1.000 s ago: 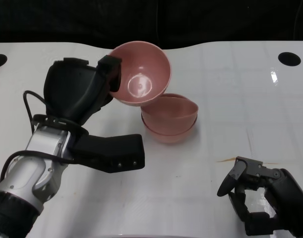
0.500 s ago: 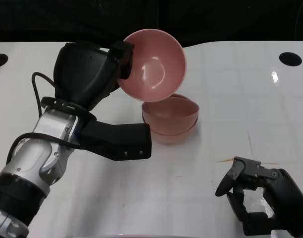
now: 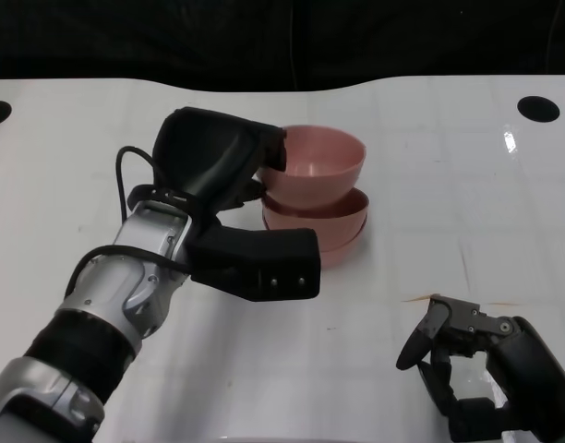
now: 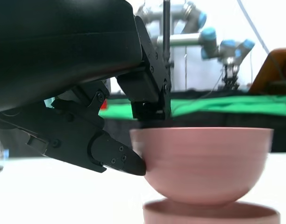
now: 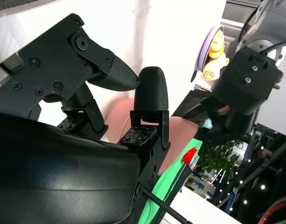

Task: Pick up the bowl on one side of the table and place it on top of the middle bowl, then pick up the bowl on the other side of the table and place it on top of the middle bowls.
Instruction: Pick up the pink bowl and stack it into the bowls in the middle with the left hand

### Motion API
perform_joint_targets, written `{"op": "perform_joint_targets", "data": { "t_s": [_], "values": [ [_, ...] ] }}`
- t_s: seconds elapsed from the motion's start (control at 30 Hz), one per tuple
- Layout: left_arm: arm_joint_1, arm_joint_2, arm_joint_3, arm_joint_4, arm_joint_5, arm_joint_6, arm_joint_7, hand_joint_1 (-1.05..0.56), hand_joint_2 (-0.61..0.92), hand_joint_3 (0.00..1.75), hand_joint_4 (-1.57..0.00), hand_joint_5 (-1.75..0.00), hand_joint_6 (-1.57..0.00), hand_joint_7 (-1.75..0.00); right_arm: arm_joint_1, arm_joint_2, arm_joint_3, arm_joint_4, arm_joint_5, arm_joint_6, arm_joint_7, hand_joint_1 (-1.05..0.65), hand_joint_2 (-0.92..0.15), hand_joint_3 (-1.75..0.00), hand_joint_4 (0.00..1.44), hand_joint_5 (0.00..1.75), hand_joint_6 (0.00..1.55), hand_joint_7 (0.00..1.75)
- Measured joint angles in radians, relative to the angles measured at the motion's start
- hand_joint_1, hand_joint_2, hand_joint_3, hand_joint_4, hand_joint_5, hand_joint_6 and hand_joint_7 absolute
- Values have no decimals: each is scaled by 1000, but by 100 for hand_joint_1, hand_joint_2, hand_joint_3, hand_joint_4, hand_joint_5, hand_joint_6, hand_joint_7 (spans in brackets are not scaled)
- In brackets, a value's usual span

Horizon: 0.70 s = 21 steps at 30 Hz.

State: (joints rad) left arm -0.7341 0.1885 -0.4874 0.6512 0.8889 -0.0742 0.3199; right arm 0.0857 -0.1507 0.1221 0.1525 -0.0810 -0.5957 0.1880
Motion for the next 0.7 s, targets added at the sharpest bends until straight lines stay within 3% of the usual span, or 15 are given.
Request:
{"op": "perform_joint_targets", "data": {
  "t_s": [0.07, 0.17, 0.27, 0.4, 0.43, 0.47, 0.5, 0.53, 0.63, 0.7],
  "values": [
    [-10, -10, -14, 40, -2, -5, -8, -31, 90, 2, -91, -175, -87, -102, 1, 0, 0, -2, -3, 0, 0, -22, -41, -131, 88, 175, 78, 149],
    [-26, -22, -26, 86, -2, -22, -7, -32, 89, 1, -92, -175, -83, -109, 1, 1, 0, -4, -5, 0, 0, -22, -41, -131, 88, 175, 78, 149],
    [-37, -33, -31, 123, -14, -31, -12, -32, 91, 9, -85, -175, -88, -73, 1, 2, 1, -8, -10, 0, -1, -22, -41, -131, 88, 175, 78, 149],
    [-42, -42, -53, 174, -25, -50, -18, -31, 87, 7, -86, -175, -95, -66, 2, 2, 1, -16, -12, 1, -2, -23, -42, -129, 88, 175, 76, 150],
    [-42, -44, -54, 182, -39, -61, -25, -32, 88, 7, -77, -169, -91, -63, 2, 2, 1, -17, -13, 1, -2, -23, -42, -128, 88, 175, 76, 150],
    [-43, -44, -53, 183, -49, -73, -45, -33, 90, 11, -66, -150, -88, -57, 2, 2, 1, -18, -13, 2, -2, -23, -43, -128, 89, 175, 76, 150],
    [-43, -43, -54, 183, -63, -85, -66, -34, 91, 19, -64, -115, -86, -43, 2, 2, 1, -18, -13, 3, -2, -22, -43, -128, 89, 175, 76, 150],
    [-43, -40, -54, 183, -72, -99, -86, -34, 92, 21, -64, -99, -85, -35, 2, 3, 1, -19, -13, 5, -2, -22, -43, -128, 89, 175, 76, 150],
    [-43, -25, -56, 183, -78, -136, -98, -36, 92, 22, -59, -73, -76, -19, 3, 3, 1, -22, -13, 6, -2, -22, -43, -128, 89, 175, 76, 150],
    [-43, -16, -63, 176, -74, -146, -98, -39, 92, 20, -41, -58, -61, -8, 3, 3, 1, -21, -11, 6, -1, -21, -43, -127, 89, 175, 76, 150]
  ]
}}
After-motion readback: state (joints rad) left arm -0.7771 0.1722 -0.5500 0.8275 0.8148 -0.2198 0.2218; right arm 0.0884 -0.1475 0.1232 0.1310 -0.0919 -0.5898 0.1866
